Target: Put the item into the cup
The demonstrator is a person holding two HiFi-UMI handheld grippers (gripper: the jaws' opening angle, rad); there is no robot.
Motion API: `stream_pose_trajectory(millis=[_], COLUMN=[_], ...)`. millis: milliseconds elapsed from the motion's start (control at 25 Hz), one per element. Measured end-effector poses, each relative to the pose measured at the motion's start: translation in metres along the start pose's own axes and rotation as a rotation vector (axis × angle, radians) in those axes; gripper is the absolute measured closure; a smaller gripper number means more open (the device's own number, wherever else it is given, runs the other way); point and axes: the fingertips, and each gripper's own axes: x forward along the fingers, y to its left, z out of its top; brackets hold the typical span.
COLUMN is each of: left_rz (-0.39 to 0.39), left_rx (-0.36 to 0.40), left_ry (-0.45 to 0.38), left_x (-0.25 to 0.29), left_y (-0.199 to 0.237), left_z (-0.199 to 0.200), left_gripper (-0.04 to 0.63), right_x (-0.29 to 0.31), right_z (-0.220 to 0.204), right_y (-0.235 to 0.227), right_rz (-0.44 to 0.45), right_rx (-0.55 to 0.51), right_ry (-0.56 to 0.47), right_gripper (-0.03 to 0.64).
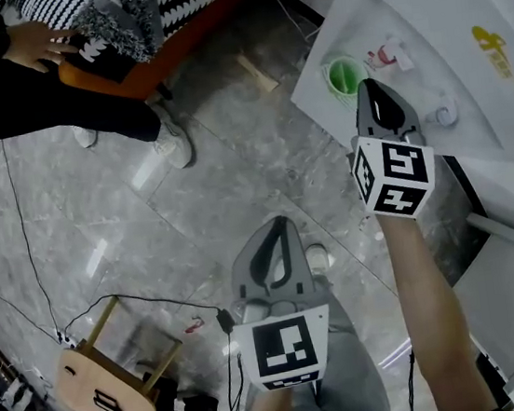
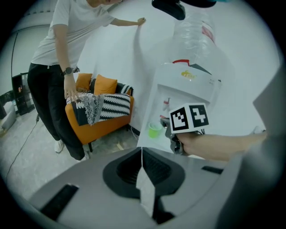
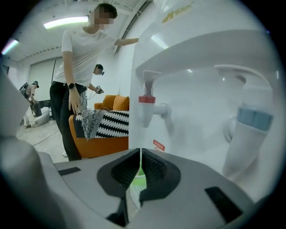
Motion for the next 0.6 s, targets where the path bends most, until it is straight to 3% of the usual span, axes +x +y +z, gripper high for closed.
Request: stream_pose_trajectory(millis=[320, 600], left_rz=[-0.001, -0.012], left_rx=[-0.004, 0.083], left_ry=[-0.009, -0.064], left_x=[-0.008, -0.032], left_y=[-0.005, -0.006], left_z=[-0.002, 0.021], left_gripper=[0.581, 0.581], right_x=[-0.029, -0.095], right_z=[0.008, 0.051], right_y=[0.005, 0.016], right_rz=[0.022, 0.075], right_rx=[0.009, 0.042], right_ry=[-0.038, -0.121], right_gripper=[0.604, 0.604])
